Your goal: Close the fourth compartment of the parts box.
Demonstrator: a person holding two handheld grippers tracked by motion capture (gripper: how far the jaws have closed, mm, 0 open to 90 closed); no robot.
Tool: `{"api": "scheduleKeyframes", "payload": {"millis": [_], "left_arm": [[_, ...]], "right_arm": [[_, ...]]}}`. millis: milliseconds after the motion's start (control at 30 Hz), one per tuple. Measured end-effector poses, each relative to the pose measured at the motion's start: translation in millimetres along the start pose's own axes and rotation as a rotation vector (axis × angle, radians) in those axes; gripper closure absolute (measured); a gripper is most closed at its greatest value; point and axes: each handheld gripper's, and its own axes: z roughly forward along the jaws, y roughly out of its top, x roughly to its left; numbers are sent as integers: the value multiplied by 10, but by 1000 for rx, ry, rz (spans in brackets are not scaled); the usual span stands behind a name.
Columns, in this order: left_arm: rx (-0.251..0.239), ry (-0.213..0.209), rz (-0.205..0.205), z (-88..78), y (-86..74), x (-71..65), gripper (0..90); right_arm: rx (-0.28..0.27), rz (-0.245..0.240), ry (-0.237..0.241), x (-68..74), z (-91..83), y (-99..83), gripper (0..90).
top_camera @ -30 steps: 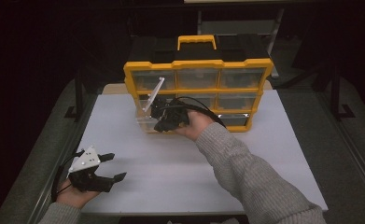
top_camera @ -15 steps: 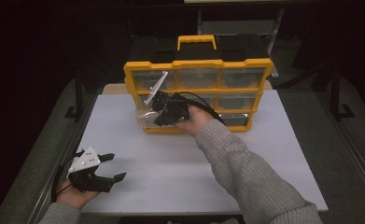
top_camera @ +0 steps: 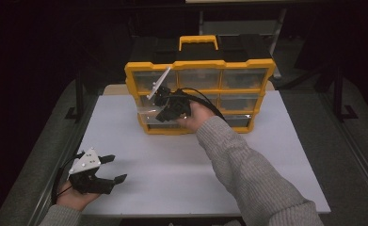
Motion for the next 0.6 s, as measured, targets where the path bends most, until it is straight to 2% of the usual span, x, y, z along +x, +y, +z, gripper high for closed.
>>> {"api": "scheduleKeyframes", "payload": {"millis": [100, 600], "left_arm": [[0, 1, -2, 6, 4, -1, 206], [2, 1, -10, 15, 5, 17, 207]], "right_arm": [[-1, 13, 5, -19, -5, 0, 895], [-3, 16, 2, -182, 21, 20, 895]]}}
